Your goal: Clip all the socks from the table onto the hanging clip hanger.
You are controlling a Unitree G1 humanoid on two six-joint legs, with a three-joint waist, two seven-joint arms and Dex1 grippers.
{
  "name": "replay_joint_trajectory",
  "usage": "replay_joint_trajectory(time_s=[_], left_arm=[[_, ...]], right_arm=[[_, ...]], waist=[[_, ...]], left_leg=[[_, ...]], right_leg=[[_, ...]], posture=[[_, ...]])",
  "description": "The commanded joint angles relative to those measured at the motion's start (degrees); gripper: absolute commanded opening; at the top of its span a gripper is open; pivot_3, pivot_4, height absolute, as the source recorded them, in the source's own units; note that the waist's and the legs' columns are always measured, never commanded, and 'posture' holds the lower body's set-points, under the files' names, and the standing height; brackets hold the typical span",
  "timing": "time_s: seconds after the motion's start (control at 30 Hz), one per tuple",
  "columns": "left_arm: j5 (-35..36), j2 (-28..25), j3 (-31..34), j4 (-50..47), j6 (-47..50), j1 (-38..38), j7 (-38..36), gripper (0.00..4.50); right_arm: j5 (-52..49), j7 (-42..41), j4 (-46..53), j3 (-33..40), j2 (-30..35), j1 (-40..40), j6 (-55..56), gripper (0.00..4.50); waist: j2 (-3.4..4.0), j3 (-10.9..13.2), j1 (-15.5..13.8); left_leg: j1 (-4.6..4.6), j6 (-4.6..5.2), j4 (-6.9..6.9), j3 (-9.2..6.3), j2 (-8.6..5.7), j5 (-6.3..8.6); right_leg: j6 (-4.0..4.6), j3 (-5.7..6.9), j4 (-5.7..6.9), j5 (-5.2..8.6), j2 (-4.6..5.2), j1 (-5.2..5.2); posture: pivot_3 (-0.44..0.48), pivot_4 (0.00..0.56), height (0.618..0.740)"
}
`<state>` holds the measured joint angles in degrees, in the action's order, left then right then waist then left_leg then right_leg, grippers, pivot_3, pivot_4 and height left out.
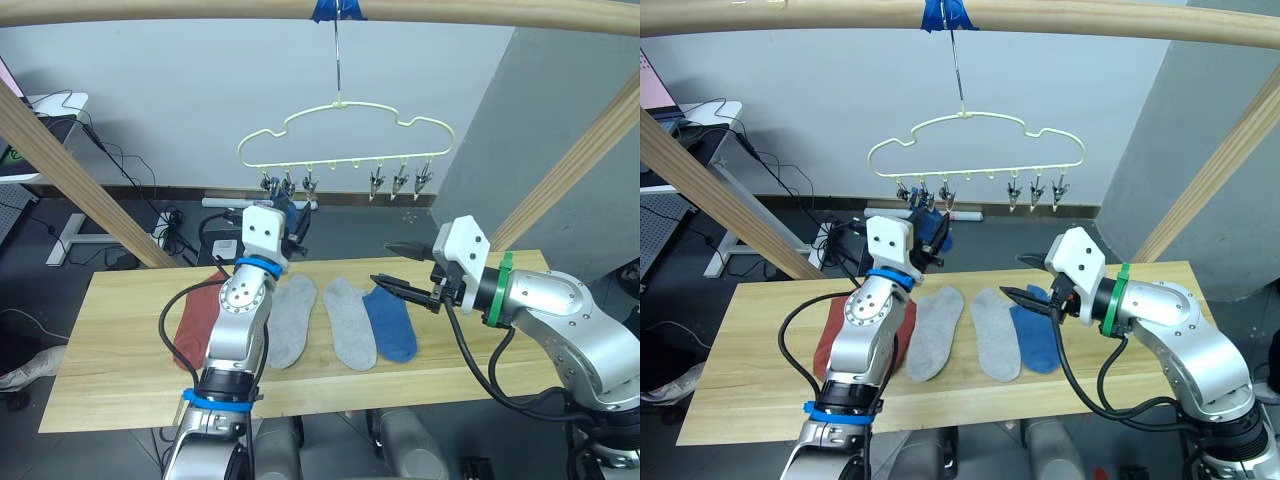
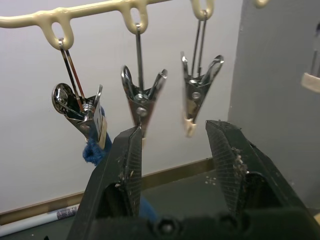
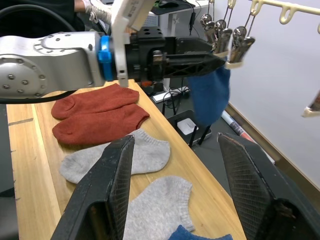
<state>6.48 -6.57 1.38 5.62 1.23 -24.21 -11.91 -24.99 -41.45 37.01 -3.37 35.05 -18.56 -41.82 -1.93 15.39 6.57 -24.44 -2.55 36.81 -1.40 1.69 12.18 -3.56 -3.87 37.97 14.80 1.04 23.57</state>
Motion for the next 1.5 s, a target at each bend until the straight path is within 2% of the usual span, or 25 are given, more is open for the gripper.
replay_joint_trajectory(time_s=[0.03,0.87,1.2,1.4,1.5], left_arm=[[-0.4,0.2,1.0,0.7,-2.8,-2.0,1.2,2.21],[0.1,0.8,2.3,5.3,-6.1,-7.1,2.5,2.21],[-0.3,0.2,1.9,4.0,-6.4,-6.3,2.3,0.29],[0.0,-0.2,1.9,2.4,-5.4,-5.4,2.0,0.19],[0.1,-0.6,1.6,1.5,-4.6,-5.0,1.3,0.19]], right_arm=[[-1.2,0.2,2.2,1.7,0.7,0.4,1.0,2.77],[-3.5,0.2,1.4,2.5,1.5,0.1,1.0,2.77],[-4.4,0.4,1.2,2.5,1.6,0.0,0.9,2.77],[-3.1,1.3,0.5,1.3,1.0,0.4,1.2,2.77],[-0.2,5.8,-2.2,-0.6,-0.9,1.0,-0.3,2.77]], waist=[[0.00,0.0,0.0],[-0.02,0.0,0.1],[-0.02,0.0,0.1],[-0.02,0.0,0.1],[-0.02,0.0,0.1]], left_leg=[[0.00,0.00,0.00,0.00,0.00,0.00],[-0.03,0.00,0.00,-0.01,0.00,0.00],[-0.03,0.00,0.00,0.00,0.00,0.00],[-0.03,0.00,0.00,0.00,0.00,0.00],[-0.03,0.00,0.00,0.00,0.00,0.00]], right_leg=[[0.00,0.00,0.00,0.00,0.00,0.00],[-0.02,0.01,-0.02,0.00,0.00,0.00],[-0.03,0.01,-0.02,0.00,0.00,0.00],[-0.03,0.01,-0.02,0.00,0.00,0.00],[-0.02,0.01,-0.02,0.00,0.00,0.00]], posture=[[-0.253,0.264,0.740],[-0.256,0.267,0.740],[-0.250,0.267,0.740],[-0.245,0.266,0.740],[-0.238,0.266,0.740]])
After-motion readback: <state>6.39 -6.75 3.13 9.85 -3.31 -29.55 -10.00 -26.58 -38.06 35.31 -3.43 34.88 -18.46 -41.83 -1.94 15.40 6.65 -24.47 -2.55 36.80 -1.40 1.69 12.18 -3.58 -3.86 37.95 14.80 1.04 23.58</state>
